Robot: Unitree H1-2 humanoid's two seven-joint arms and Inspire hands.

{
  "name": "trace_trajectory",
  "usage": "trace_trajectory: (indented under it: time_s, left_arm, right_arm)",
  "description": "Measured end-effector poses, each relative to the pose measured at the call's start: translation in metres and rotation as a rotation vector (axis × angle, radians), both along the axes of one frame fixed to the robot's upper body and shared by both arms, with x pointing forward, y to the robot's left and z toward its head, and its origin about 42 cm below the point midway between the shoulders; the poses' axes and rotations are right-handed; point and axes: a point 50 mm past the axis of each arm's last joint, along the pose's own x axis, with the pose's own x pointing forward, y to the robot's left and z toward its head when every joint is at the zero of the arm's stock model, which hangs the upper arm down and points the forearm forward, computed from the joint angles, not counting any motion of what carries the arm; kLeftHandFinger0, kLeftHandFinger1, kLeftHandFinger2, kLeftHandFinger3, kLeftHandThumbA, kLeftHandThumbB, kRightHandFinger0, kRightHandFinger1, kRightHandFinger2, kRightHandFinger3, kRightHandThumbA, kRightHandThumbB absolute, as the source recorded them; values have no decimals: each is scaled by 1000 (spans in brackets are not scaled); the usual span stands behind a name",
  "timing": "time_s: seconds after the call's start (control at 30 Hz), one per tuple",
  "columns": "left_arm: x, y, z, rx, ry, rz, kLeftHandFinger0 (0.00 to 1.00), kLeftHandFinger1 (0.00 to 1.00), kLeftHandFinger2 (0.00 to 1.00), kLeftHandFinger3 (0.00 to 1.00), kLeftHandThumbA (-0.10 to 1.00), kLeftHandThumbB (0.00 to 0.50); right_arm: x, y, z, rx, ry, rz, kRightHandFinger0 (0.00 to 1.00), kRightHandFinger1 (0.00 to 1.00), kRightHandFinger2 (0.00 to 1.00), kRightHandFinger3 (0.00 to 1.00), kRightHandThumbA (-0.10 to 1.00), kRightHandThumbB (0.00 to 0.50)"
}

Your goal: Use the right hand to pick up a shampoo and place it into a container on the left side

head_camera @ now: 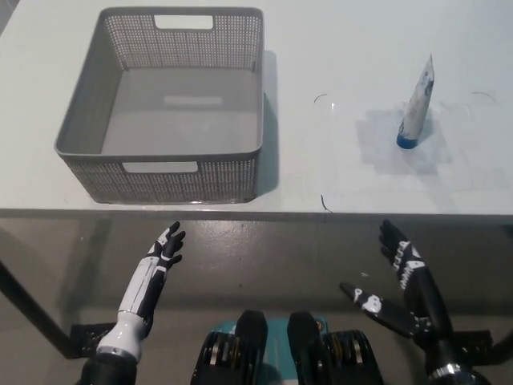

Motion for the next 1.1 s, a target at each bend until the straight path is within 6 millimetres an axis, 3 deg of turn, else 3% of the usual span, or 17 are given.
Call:
trace_trajectory:
  time_s: [0.1, 0.17, 0.2, 0.23, 0.4, 0.5, 0.53, 0.7, 0.73, 1.0, 1.03, 1.1]
  left_arm:
    - [-8, 0, -4, -2, 11, -5, 1000, 1000, 1000, 1000, 1000, 170]
    - [-14, 1, -9, -2, 26, -5, 1000, 1000, 1000, 1000, 1000, 174]
    - [-17, 2, -11, -2, 32, -5, 1000, 1000, 1000, 1000, 1000, 174]
    - [-20, 2, -13, -2, 38, -4, 1000, 1000, 1000, 1000, 1000, 170]
    - [-32, 2, -16, -9, 46, -4, 1000, 1000, 1000, 1000, 1000, 172]
    - [-33, 2, -16, -9, 47, -7, 1000, 1000, 1000, 1000, 1000, 166]
    - [-34, 2, -17, -10, 49, -7, 1000, 1000, 1000, 1000, 1000, 162]
    - [-50, 1, -27, -18, 80, -7, 1000, 1000, 1000, 1000, 1000, 144]
    - [-52, 1, -28, -18, 85, -6, 1000, 1000, 1000, 1000, 1000, 146]
    - [-56, 0, -31, -24, 89, -4, 1000, 1000, 1000, 1000, 1000, 169]
    - [-56, 0, -31, -25, 88, -3, 1000, 1000, 1000, 1000, 1000, 171]
    - [-56, 0, -31, -27, 87, -2, 1000, 1000, 1000, 1000, 1000, 170]
  right_arm:
    - [-6, -8, 12, -5, -48, -24, 1000, 1000, 1000, 1000, 936, 141]
    - [-7, -15, 20, -19, -89, -43, 1000, 1000, 1000, 1000, 900, 145]
    - [-6, -18, 23, -23, -103, -52, 1000, 1000, 1000, 1000, 933, 145]
    - [-6, -20, 28, -26, -122, -62, 1000, 1000, 1000, 1000, 877, 162]
    - [2, -34, 55, -52, -223, -136, 1000, 1000, 1000, 1000, 882, 220]
    - [15, -41, 77, -67, -290, -180, 1000, 1000, 1000, 1000, 870, 241]
    - [21, -44, 86, -77, -313, -195, 1000, 1000, 1000, 1000, 852, 276]
    - [44, -56, 110, -130, -339, -247, 1000, 1000, 1000, 1000, 851, 309]
    - [50, -57, 113, -136, -340, -252, 1000, 1000, 1000, 1000, 845, 342]
    - [111, -63, 121, -153, -240, -287, 1000, 1000, 1000, 1000, 792, 347]
    - [118, -63, 121, -150, -225, -287, 1000, 1000, 1000, 1000, 816, 383]
    - [132, -64, 119, -149, -191, -289, 1000, 1000, 1000, 1000, 834, 396]
